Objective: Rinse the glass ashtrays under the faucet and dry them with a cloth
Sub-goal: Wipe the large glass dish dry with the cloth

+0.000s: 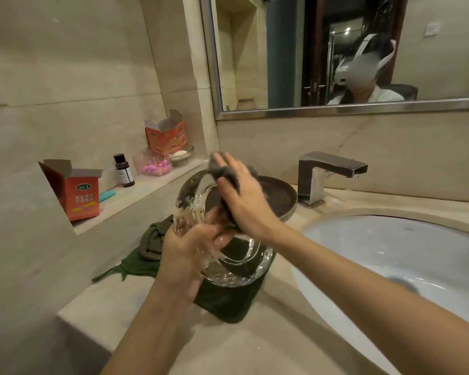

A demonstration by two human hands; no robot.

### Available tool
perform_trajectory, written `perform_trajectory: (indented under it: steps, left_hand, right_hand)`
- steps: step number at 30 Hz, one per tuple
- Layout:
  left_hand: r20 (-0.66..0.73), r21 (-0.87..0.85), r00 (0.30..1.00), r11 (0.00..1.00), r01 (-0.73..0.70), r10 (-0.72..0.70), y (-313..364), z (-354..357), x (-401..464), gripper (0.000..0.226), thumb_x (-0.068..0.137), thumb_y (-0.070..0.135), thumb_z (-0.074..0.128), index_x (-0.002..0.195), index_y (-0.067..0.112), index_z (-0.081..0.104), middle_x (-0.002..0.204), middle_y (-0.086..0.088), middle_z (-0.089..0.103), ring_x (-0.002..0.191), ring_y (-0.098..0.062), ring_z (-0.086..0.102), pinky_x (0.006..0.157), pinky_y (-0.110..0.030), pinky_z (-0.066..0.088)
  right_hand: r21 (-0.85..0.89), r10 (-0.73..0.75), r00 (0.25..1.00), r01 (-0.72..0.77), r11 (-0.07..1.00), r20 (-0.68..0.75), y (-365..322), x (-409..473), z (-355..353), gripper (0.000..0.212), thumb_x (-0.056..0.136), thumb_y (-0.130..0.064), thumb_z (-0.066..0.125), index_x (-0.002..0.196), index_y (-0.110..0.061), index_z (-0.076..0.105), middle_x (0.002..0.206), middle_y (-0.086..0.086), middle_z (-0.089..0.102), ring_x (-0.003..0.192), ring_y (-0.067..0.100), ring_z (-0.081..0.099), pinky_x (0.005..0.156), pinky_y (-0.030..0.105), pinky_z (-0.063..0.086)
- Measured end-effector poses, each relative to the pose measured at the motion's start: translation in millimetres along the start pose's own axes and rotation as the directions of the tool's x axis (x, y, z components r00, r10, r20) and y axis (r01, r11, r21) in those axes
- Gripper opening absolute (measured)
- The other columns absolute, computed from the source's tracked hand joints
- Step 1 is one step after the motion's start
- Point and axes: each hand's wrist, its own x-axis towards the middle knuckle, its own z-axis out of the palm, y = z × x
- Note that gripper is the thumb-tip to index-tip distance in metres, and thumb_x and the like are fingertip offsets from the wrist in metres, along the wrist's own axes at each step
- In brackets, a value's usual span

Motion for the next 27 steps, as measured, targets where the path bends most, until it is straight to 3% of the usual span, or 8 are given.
perform_trajectory:
  steps: [3,7,12,15,19,23,25,27]
  left_hand:
    - [0.000,-0.166,1.000,0.986,0.030,-0.031,2,0,4,0.053,0.059,0.005,0.062,0.108,0.020,0.052,0.112,-0.013,0.069,0.106,-0.028,0.065,0.078,-0.034,0.058]
    - [0.049,-0.249,0.997,0.966,0.068,-0.057,1,-3,12,0.073,0.035,0.016,0.087,0.105,0.011,0.064,0.108,-0.011,0.070,0.102,-0.025,0.067,0.077,-0.034,0.058]
    - [0.150,-0.390,0.984,0.909,0.145,-0.093,-7,5,10,0.055,0.034,0.017,0.091,0.086,0.009,0.076,0.106,-0.015,0.070,0.099,-0.026,0.068,0.077,-0.036,0.058]
    - [0.089,-0.446,0.983,0.875,0.185,-0.163,-7,13,10,0.079,0.035,0.004,0.084,0.110,0.003,0.060,0.115,-0.022,0.065,0.105,-0.032,0.065,0.083,-0.040,0.056]
    - [0.049,-0.468,0.987,0.869,0.160,-0.156,-12,21,12,0.100,0.053,0.009,0.066,0.144,-0.002,0.026,0.116,-0.022,0.065,0.105,-0.032,0.065,0.083,-0.037,0.056]
    - [0.113,-0.444,0.983,0.878,0.177,-0.141,-13,33,17,0.046,0.054,0.008,0.078,0.098,0.003,0.064,0.101,-0.015,0.070,0.092,-0.025,0.069,0.076,-0.033,0.058]
    - [0.034,-0.422,0.982,0.888,0.184,-0.188,-15,39,19,0.044,0.058,0.016,0.071,0.100,0.004,0.065,0.093,-0.012,0.071,0.083,-0.022,0.070,0.071,-0.030,0.059]
    - [0.020,-0.433,0.972,0.874,0.219,-0.234,-18,41,23,0.051,0.057,0.015,0.070,0.106,0.004,0.066,0.106,-0.014,0.069,0.094,-0.026,0.067,0.083,-0.036,0.056]
  right_hand:
    - [-0.021,0.116,0.993,-0.115,0.993,0.011,23,-19,-15,0.059,0.087,-0.052,0.026,0.144,-0.041,0.015,0.156,-0.008,0.011,0.144,0.011,0.008,0.117,0.048,0.011]
    - [-0.269,0.000,0.991,0.037,0.963,0.135,5,-76,0,0.062,0.077,-0.064,0.008,0.133,-0.049,-0.011,0.151,-0.018,-0.020,0.140,0.004,-0.020,0.115,0.035,-0.011]
    - [-0.368,-0.007,0.991,0.057,0.928,0.136,1,-18,-14,0.060,0.086,-0.051,0.013,0.145,-0.040,0.005,0.158,-0.010,0.001,0.144,0.010,-0.003,0.115,0.038,-0.002]
    - [-0.302,0.105,0.994,-0.091,0.949,0.030,23,-4,-40,0.053,0.097,-0.041,0.023,0.148,-0.028,0.016,0.157,-0.001,0.014,0.144,0.018,0.010,0.118,0.043,0.009]
    - [-0.374,0.159,0.985,-0.125,0.919,0.061,27,-43,-48,0.059,0.093,-0.043,0.021,0.148,-0.025,0.006,0.158,-0.003,0.002,0.145,0.012,-0.003,0.118,0.032,0.001]
    - [-0.432,0.058,0.986,0.016,0.902,0.158,-5,-54,-41,0.070,0.081,-0.046,0.015,0.148,-0.028,0.005,0.157,-0.008,-0.002,0.144,0.008,-0.007,0.116,0.035,-0.002]
    - [-0.481,-0.070,0.983,0.143,0.865,0.168,-19,-63,-38,0.073,0.081,-0.048,0.015,0.149,-0.023,0.012,0.157,-0.004,0.007,0.145,0.012,0.002,0.116,0.035,0.004]
    - [-0.554,-0.239,0.959,0.282,0.783,0.150,-16,-81,-43,0.067,0.083,-0.040,0.029,0.144,-0.013,0.032,0.151,0.006,0.031,0.141,0.022,0.026,0.114,0.040,0.023]
